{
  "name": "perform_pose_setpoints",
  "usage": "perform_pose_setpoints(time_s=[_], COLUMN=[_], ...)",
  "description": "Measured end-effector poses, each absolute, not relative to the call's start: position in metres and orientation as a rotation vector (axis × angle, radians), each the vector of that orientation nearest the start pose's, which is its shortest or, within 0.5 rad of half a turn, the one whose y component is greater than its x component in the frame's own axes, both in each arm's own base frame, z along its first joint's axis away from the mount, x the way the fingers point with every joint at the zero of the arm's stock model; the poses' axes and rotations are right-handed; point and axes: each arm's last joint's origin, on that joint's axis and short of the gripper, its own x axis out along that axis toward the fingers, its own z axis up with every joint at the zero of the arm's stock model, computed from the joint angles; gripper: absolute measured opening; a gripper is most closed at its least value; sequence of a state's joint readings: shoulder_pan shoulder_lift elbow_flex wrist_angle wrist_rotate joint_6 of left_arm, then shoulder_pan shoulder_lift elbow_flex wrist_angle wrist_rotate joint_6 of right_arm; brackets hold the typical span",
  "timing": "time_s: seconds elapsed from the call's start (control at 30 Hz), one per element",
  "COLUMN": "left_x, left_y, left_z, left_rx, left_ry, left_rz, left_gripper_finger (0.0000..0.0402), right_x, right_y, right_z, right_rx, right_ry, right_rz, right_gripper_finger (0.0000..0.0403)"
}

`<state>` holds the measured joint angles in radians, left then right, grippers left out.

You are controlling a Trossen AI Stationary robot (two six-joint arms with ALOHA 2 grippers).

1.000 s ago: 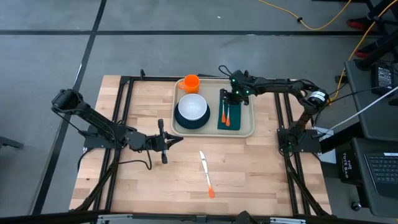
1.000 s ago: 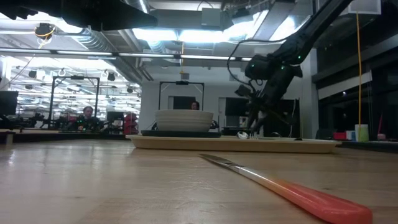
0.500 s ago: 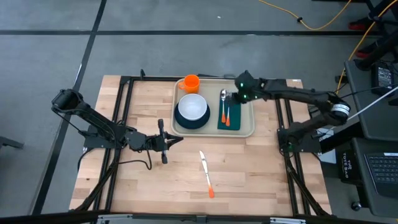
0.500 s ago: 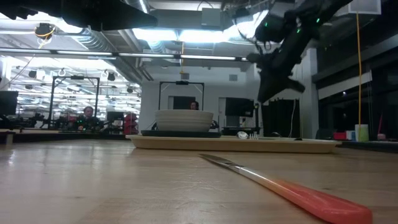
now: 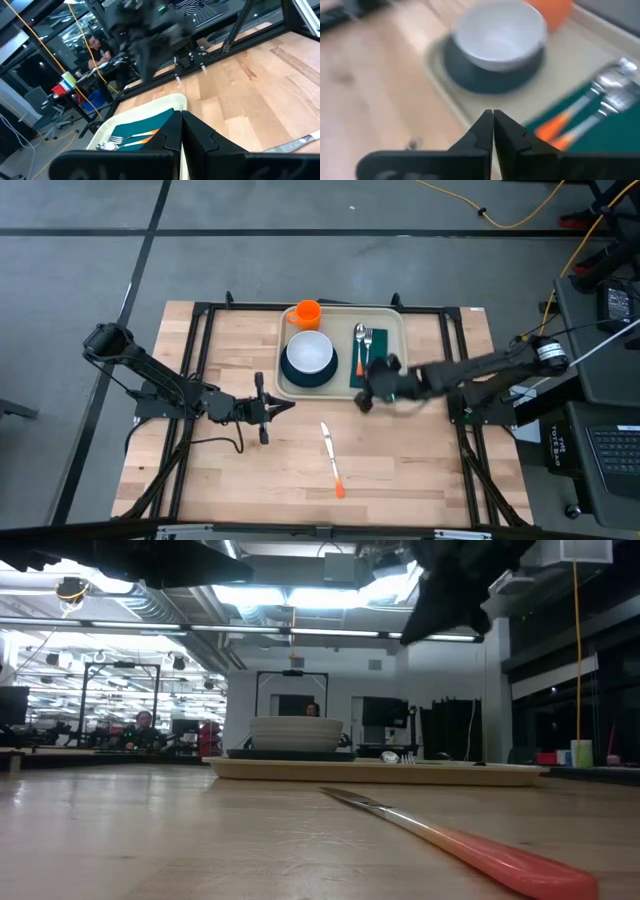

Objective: Set up tray
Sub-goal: Put the orange knife on top of the green napkin to the right of the orange fork on the gray serving tray

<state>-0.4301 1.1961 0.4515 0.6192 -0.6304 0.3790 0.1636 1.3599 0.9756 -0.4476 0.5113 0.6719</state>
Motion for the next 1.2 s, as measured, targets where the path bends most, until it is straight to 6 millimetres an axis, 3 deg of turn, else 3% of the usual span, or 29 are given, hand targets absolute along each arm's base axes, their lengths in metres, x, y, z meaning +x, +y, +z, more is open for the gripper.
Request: perform_pose_setpoints(time_s=[0.23, 0.33, 0.5, 0.67, 0.8, 1.0, 1.2], left_x=[0.220, 0.220, 0.220, 0.220, 0.220, 0.220, 0.220], left_y=[-0.082, -0.082, -0.082, -0.082, -0.082, -0.082, -0.082], left_z=[0.215, 0.215, 0.215, 0.214, 0.214, 0.214, 0.213], left_rx=[0.445, 0.444, 0.445, 0.424, 0.423, 0.419, 0.402], left_ry=[0.154, 0.154, 0.157, 0.158, 0.158, 0.158, 0.163], left_rz=[0.173, 0.173, 0.172, 0.173, 0.173, 0.174, 0.176], left_gripper_finger=[0.0004, 0.0002, 0.0005, 0.0007, 0.0006, 0.0001, 0.0006], right_x=[0.276, 0.275, 0.278, 0.283, 0.282, 0.273, 0.286], right_y=[0.114, 0.135, 0.152, 0.158, 0.163, 0.184, 0.214], right_z=[0.240, 0.227, 0.208, 0.201, 0.200, 0.202, 0.213], right_rx=[0.194, 0.150, 0.117, 0.202, 0.339, 0.376, 0.341], right_ry=[0.533, 0.553, 0.591, 0.640, 0.687, 0.702, 0.749], right_rz=[-0.471, -0.426, -0.383, -0.301, -0.238, -0.177, -0.153], right_gripper_finger=[0.0010, 0.0005, 0.0028, 0.0044, 0.0021, 0.0007, 0.0004])
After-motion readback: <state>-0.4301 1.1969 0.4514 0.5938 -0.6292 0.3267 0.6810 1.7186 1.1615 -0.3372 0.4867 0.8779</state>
